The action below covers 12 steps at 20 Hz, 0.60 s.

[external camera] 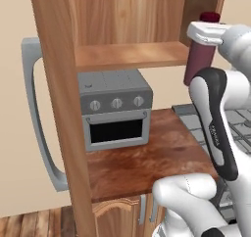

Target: Pick the juice from the counter and place it in the open cabinet.

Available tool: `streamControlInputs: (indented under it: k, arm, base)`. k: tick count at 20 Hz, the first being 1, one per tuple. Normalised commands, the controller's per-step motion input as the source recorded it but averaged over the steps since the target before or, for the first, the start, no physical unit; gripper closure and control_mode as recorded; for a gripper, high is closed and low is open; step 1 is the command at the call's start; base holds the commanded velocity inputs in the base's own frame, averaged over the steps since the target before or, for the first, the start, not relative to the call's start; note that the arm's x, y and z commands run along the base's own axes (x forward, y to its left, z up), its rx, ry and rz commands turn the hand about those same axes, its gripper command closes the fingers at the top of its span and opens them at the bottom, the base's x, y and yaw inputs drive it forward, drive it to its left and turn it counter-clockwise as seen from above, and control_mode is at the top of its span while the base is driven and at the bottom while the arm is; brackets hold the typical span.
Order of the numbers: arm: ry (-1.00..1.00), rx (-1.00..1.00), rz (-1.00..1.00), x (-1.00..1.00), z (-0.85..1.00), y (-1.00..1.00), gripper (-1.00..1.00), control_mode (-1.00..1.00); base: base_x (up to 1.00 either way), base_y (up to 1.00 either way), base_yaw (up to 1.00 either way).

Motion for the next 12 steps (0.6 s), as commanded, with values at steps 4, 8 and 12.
streamControlInputs:
  k: [4,8,12]
  arm:
    - [-0.05,0.0,0.0,0.24,0.02,0.0,1.0,-1.0]
    - [-0.02,0.0,0.0,0.29,0.0,0.0,1.0,-1.0]
    - [0.0,0.0,0.0,0.35,0.0,0.0,1.0,-1.0]
  base:
    - [0.0,0.0,0.0]
    - [0.0,0.0,0.0]
    - [0.0,0.0,0.0]
